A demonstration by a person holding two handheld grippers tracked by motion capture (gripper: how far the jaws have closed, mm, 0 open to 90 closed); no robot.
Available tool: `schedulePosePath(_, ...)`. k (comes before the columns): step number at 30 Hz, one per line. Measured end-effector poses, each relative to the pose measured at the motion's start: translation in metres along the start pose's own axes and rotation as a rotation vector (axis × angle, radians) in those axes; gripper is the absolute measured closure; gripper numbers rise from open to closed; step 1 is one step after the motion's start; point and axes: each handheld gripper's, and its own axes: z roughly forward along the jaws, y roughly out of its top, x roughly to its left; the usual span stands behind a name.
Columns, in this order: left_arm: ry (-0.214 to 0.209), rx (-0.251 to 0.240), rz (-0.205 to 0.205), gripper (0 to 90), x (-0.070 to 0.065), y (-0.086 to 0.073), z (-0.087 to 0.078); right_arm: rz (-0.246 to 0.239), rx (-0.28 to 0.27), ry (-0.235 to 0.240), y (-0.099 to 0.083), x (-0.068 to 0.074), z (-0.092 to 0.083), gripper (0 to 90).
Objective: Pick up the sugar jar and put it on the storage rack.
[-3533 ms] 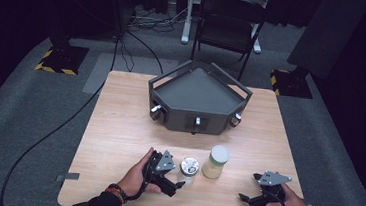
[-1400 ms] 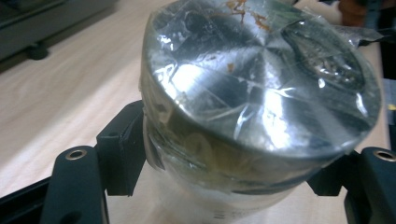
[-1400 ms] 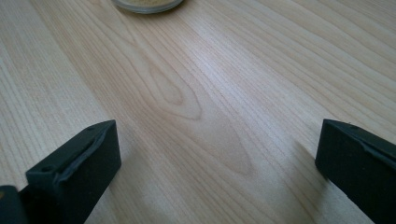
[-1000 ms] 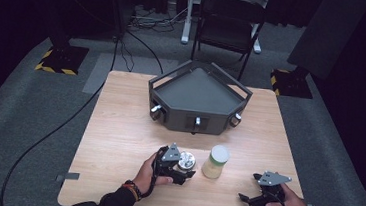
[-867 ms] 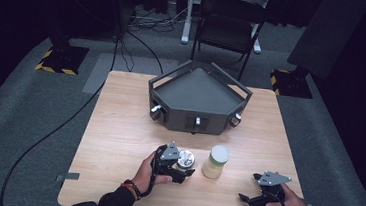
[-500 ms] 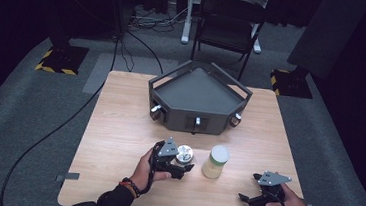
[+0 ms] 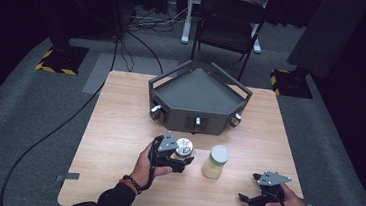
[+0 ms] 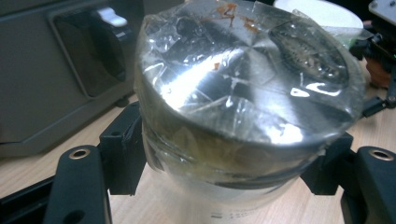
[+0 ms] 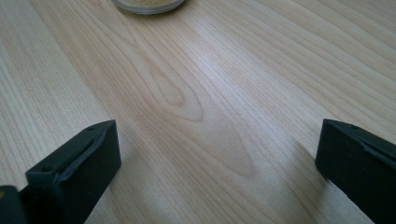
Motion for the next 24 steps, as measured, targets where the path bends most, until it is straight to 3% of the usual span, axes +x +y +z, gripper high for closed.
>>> schedulePosePath(15,0.041,-0.089,-0.024,29.3,0.005,0.015,-0.007,-0.003,-0.001,-0.001,0.0,0.001,0.0,0.1)
schedulePosePath(24,0.072,-0.101,-0.024,29.4,0.008,0.029,-0.008,-0.006,-0.001,0.002,0.0,0.001,0.0,0.1)
